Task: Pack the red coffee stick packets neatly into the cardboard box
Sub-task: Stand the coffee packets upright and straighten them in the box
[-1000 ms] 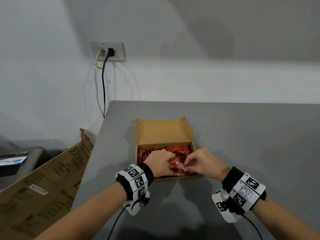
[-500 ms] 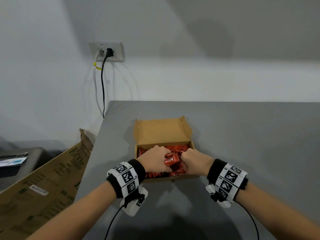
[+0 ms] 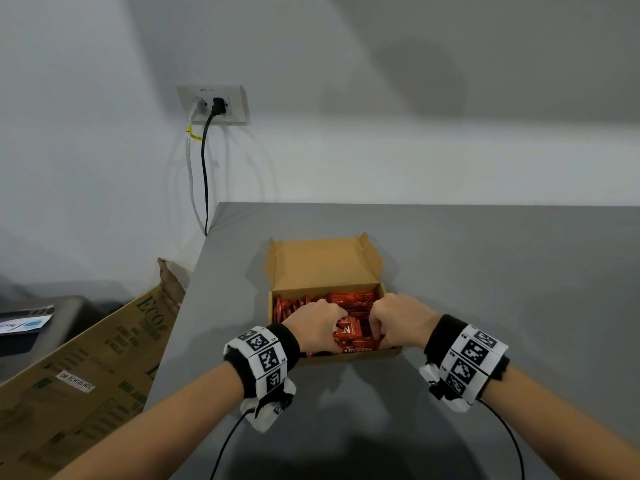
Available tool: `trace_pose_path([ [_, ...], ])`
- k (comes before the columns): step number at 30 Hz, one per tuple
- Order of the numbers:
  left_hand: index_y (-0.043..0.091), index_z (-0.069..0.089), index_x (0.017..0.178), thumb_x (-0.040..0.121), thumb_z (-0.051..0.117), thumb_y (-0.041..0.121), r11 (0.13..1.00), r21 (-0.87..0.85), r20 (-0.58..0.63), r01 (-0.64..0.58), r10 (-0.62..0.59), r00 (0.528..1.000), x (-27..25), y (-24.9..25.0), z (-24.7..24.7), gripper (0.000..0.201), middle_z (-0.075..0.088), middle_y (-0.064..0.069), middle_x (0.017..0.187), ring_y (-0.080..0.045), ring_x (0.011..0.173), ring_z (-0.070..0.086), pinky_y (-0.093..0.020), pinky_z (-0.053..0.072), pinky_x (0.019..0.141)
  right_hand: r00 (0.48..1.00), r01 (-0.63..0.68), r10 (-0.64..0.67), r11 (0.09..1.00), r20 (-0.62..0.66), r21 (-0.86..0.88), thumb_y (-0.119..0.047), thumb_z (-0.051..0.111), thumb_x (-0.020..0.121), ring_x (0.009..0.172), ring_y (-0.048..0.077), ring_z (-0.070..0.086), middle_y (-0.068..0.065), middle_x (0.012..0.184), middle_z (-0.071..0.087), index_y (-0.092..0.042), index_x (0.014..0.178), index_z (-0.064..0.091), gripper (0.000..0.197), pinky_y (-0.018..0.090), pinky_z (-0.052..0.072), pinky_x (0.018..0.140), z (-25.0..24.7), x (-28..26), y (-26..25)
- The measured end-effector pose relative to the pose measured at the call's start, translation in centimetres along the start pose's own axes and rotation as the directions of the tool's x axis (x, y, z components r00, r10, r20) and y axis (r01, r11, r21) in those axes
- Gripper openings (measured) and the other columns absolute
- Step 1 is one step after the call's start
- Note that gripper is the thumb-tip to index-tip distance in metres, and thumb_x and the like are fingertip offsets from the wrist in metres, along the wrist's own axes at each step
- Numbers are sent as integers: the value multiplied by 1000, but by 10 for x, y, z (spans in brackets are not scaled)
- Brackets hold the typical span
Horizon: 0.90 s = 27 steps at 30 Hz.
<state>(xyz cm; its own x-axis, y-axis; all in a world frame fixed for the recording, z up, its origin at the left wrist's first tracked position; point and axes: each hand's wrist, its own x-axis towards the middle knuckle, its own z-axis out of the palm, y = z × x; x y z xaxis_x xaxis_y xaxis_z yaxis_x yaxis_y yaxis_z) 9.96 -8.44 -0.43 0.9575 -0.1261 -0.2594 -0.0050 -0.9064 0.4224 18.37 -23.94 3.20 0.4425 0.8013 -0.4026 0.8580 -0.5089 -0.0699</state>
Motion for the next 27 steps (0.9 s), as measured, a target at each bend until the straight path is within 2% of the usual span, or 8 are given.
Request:
trace_pose_path([
  [3, 12, 50, 132, 72, 78, 38, 994, -73, 62, 78, -73, 995, 0, -5, -10, 71, 56, -2, 129, -19, 116, 53, -29, 44, 97, 999, 0, -1, 999, -34, -40, -22, 65, 80, 94, 19, 60, -1, 96, 69, -17, 89, 72, 12, 28, 40, 80, 5, -1, -1],
  [5, 10, 41, 139, 73, 76, 41, 989, -87, 100, 119, -110, 989, -1, -8, -14, 81, 48, -3, 137, -20, 124, 47, -32, 40, 104, 999, -9, 6, 998, -50, -56, -20, 63, 80, 94, 19, 59, -3, 94, 69, -19, 86, 72, 11, 28, 36, 80, 6, -1, -1],
  [9, 12, 55, 126, 74, 77, 36, 987, -131, 112, 95, -81, 990, 0, -12, -9, 61, 63, -3, 120, -17, 106, 59, -34, 49, 94, 999, -20, 15, 995, -52, -98, -17, 59, 79, 93, 21, 58, -2, 93, 69, -18, 84, 69, 11, 31, 33, 81, 6, 0, -2],
  [12, 10, 57, 123, 74, 77, 33, 996, -65, 82, 57, -51, 995, -1, -7, -7, 57, 63, -3, 117, -19, 104, 59, -32, 48, 91, 998, -26, 20, 992, -55, -121, -12, 52, 81, 93, 25, 58, 4, 96, 67, -14, 84, 65, 14, 34, 33, 83, 7, 2, -4],
  [15, 8, 61, 110, 77, 73, 28, 999, 48, 44, 9, -11, 999, 0, 0, -4, 40, 66, -6, 105, -21, 95, 59, -31, 48, 77, 999, -24, 18, 988, -41, -150, -13, 48, 85, 93, 27, 58, 5, 99, 66, -14, 87, 63, 15, 34, 31, 80, 8, 4, -7],
  [18, 7, 61, 98, 79, 69, 20, 994, 100, 40, -33, 29, 999, 0, 4, -1, 24, 66, -8, 93, -25, 85, 62, -31, 46, 65, 1000, -23, 22, 994, -12, -109, -17, 56, 83, 93, 27, 60, 3, 99, 67, -15, 88, 66, 11, 35, 35, 83, 5, 6, -5],
  [22, 10, 62, 104, 75, 76, 26, 997, -74, 85, -14, 20, 996, 1, -4, -7, 37, 68, -4, 100, -19, 89, 63, -30, 50, 77, 1000, -14, 14, 1000, 16, -26, -29, 70, 77, 92, 20, 60, -2, 97, 68, -20, 86, 71, 13, 30, 38, 79, 2, 6, 1],
  [27, 13, 63, 110, 75, 77, 32, 987, -160, 64, -3, 13, 998, 2, -8, -7, 42, 68, -1, 105, -16, 93, 64, -32, 52, 86, 1000, 2, -2, 1000, 2, 15, -23, 66, 79, 91, 22, 62, 0, 96, 69, -18, 87, 72, 11, 29, 41, 78, 4, 3, 0],
])
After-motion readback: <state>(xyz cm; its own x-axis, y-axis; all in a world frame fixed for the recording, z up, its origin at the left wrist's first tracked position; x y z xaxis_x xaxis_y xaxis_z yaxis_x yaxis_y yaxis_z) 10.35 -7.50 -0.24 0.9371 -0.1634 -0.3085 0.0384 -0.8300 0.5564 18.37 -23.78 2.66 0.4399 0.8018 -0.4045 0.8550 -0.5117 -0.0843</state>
